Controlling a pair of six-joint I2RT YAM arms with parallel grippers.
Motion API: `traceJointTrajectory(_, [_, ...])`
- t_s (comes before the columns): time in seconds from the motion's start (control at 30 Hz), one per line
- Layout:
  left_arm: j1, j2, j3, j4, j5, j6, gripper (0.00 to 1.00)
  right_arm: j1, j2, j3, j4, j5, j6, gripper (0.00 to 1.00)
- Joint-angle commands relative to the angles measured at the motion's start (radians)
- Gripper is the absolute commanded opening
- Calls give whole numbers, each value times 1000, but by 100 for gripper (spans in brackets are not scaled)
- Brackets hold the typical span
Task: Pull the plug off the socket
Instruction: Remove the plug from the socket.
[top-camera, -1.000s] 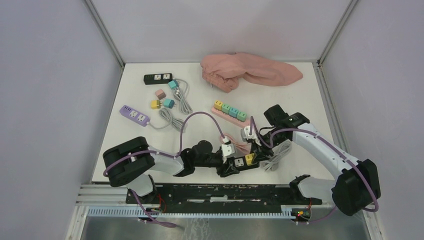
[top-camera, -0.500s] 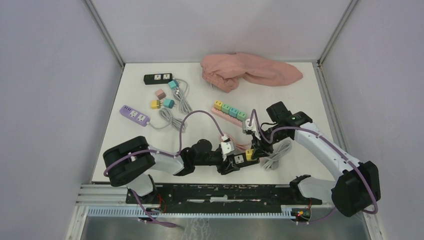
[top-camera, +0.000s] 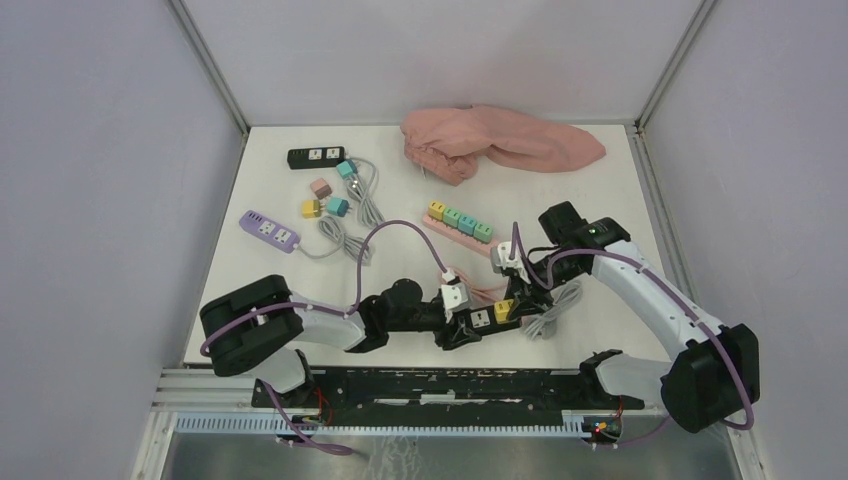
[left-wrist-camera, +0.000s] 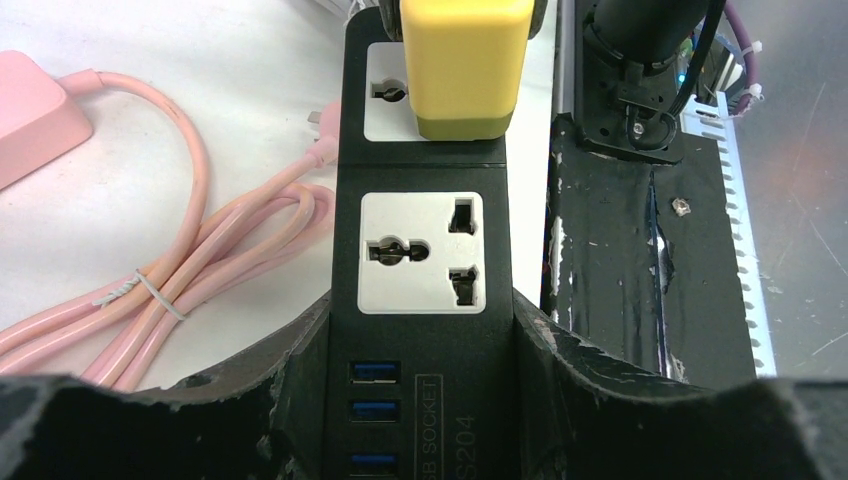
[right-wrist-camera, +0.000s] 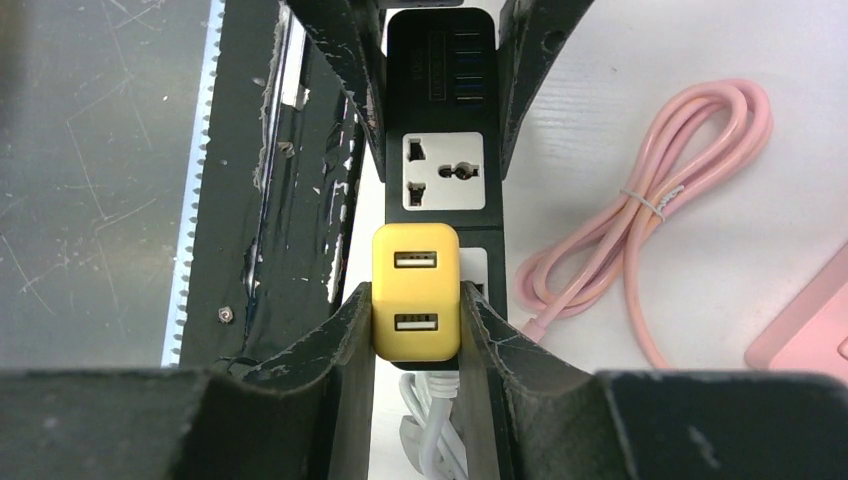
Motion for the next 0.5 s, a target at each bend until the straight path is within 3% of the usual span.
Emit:
traceJointTrajectory(0.0, [1,-17,10,28,-5,25,3,-5,-6,-13,-87,-104,-144,0])
traceJointTrajectory(0.47, [1,40,43,40,20,7,3,76,28,16,122,49,170,1])
